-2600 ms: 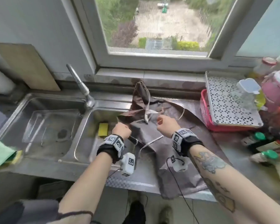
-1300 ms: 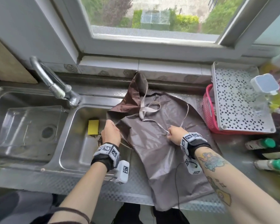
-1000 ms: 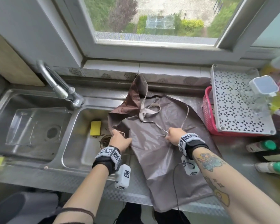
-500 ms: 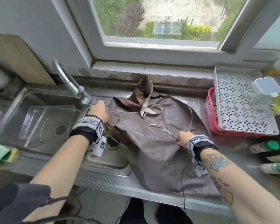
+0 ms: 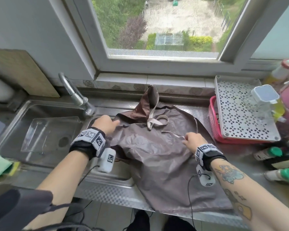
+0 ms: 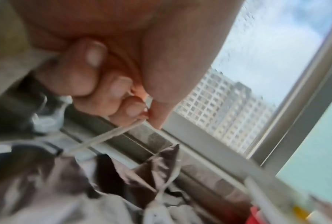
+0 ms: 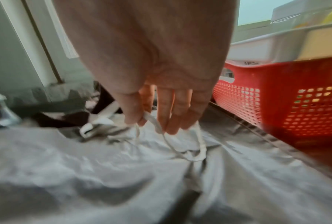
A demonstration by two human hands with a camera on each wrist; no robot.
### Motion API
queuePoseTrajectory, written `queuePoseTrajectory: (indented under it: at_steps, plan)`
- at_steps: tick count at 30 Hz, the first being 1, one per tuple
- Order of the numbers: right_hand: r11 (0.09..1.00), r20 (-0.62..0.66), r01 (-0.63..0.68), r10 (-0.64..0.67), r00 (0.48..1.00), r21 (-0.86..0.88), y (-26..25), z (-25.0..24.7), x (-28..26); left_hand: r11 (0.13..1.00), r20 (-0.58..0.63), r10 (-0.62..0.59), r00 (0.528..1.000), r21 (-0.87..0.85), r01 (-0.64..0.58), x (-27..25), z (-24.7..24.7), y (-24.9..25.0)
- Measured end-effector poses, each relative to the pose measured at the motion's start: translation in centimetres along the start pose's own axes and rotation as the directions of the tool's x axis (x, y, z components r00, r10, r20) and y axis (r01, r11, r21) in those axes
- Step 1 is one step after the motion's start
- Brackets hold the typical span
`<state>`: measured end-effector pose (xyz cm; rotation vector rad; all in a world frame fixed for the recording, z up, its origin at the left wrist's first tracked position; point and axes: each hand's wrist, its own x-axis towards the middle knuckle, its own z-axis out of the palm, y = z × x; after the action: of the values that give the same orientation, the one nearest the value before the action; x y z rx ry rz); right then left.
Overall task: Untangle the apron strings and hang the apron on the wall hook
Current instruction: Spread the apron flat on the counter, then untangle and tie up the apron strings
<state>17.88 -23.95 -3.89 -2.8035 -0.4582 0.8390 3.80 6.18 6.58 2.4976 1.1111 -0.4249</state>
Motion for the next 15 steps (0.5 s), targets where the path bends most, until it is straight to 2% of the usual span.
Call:
queuePoseTrajectory:
  at_steps: [2,3,5,6,8,10,13,15]
  plan:
    - [0.993,-0.179,0.081,-0.065,0.982,0.088,-1.2,-1.1,-0.8,0.961,-0.025,0.066,0.998,-0.268,-0.07,-1.3,0.7,1.7]
    - [0.981,-0.254,0.137,-0.099,0.962,0.137,-2.0,-1.5,-1.4,0.897,-0.016,0.074,0.997,-0.437,-0.073,-2.0,1.4,2.7]
    - [0.931,-0.337,0.255,-0.16,0.928,0.262,-3.7,-2.1,-3.1,0.655,0.083,0.073,0.994,-0.755,0.015,-3.7,3.3,5.0]
    - [0.89,-0.345,0.295,-0.172,0.923,0.346,-4.5,-2.0,-3.9,0.537,0.146,0.085,0.986,-0.84,0.078,-4.6,4.3,6.3]
    - [0.781,-0.326,0.339,-0.185,0.927,0.523,-5.7,-2.0,-5.4,0.335,0.266,0.14,0.954,-0.919,0.208,-6.3,6.5,8.7]
    - [0.704,-0.311,0.362,-0.207,0.928,0.611,-6.5,-1.9,-6.5,0.203,0.299,0.205,0.932,-0.945,0.258,-7.4,8.5,10.3]
    - [0.743,-0.331,0.376,-0.218,0.918,0.554,-6.7,-2.1,-7.5,0.072,0.274,0.176,0.946,-0.962,0.265,-8.1,10.5,11.2]
    - [0.754,-0.335,0.387,-0.233,0.913,0.531,-6.4,-2.1,-8.0,0.027,0.278,0.149,0.949,-0.96,0.278,-8.2,11.3,11.2]
